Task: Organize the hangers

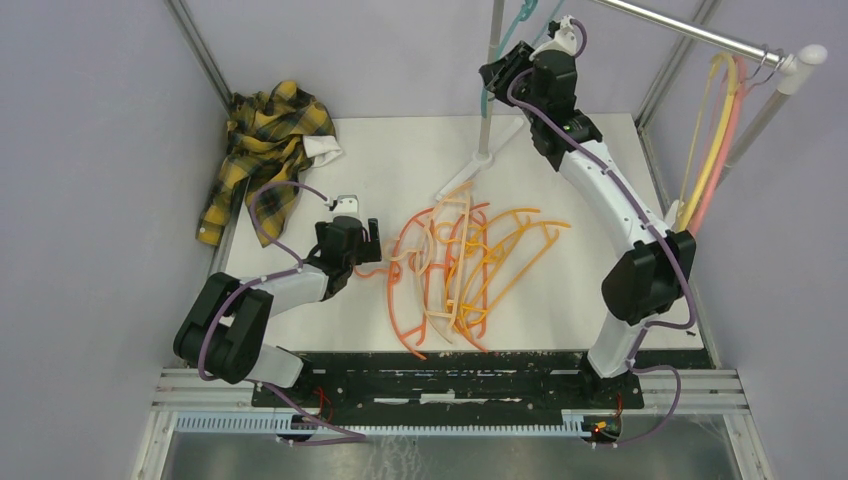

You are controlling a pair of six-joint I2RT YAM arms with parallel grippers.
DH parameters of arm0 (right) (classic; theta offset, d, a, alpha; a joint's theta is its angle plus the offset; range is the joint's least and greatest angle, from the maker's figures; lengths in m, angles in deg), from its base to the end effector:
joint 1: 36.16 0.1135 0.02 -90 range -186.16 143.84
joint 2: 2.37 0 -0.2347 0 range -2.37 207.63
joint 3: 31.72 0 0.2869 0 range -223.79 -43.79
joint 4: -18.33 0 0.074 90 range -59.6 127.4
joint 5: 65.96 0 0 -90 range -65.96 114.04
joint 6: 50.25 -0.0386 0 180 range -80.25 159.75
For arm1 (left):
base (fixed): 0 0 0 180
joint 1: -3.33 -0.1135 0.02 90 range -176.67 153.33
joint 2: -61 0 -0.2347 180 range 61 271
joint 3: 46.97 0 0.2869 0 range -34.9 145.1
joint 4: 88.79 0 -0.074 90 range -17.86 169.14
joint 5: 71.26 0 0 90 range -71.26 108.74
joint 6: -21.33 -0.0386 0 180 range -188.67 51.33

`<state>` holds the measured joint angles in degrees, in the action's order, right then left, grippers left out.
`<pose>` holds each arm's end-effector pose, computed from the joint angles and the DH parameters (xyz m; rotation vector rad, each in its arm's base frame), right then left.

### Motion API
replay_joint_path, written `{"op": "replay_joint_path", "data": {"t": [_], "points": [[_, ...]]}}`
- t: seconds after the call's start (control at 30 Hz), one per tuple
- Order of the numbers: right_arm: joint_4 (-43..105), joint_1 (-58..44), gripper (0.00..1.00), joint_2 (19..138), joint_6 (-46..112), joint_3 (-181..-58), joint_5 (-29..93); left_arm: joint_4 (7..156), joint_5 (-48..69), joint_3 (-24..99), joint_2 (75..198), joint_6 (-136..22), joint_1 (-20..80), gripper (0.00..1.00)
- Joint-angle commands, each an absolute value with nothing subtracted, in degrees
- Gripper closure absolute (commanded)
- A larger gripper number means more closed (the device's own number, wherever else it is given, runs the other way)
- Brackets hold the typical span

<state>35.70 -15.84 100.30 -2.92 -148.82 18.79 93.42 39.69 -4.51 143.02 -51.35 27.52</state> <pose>0.4341 0.1570 0.4082 0.3965 1.6303 0.7664 0.2757 -0.1087 0.0964 -0.0679 2.1721 -0.0053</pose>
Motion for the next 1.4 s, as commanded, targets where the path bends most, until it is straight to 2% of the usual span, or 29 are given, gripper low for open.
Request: {"op": "replay_joint_path", "data": {"t": [0.0, 0.13, 0.27, 0.33, 0.43, 0.67, 0.93, 1.03, 1.2, 1.37], "points": [[34.67, -15.6, 0.52, 95.53, -1.19, -145.91, 17.11, 96.36, 40.99, -3.27, 143.0, -49.42, 27.45, 0.01], [32.51, -15.59, 0.33, 91.72, -0.03, -141.95, 16.58, 96.36, 40.98, -3.26, 142.99, -49.43, 27.41, 0.01], [29.7, -15.59, 0.2, 86.26, 1.36, -136.56, 17.02, 96.34, 40.93, -3.2, 143.13, -49.46, 27.45, 0.01], [28.86, -15.56, 0.07, 82.62, 2.22, -133.33, 17.05, 96.36, 40.9, -3.22, 143.24, -49.51, 27.45, 0.01], [27.28, -15.47, 0.0, 76.95, 3.67, -126.62, 17.44, 96.3, 40.86, -2.97, 143.58, -49.56, 27.48, 0.01], [28.78, -14.42, 0.0, 62.91, 7.72, -112.6, 14.64, 96.19, 40.8, -2.74, 144.06, -49.55, 27.44, 0.01], [36.37, -7.47, 0.02, 53.36, 10.72, -98.8, 9.79, 96.19, 40.93, -2.6, 144.62, -49.51, 27.5, 0.01], [38.96, -4.86, 0.06, 53.91, 10.31, -95.31, 12.13, 96.19, 40.88, -2.59, 144.71, -49.51, 27.46, 0.01], [42.23, 2.41, 0.18, 59.71, 10.66, -91.11, 15.16, 96.19, 41.02, -2.49, 144.84, -49.47, 27.46, 0.01], [40.95, 11.19, 0.22, 66.55, 8.64, -89.06, 14.05, 96.17, 41.08, -2.36, 145.1, -49.51, 27.48, 0.01]]}}
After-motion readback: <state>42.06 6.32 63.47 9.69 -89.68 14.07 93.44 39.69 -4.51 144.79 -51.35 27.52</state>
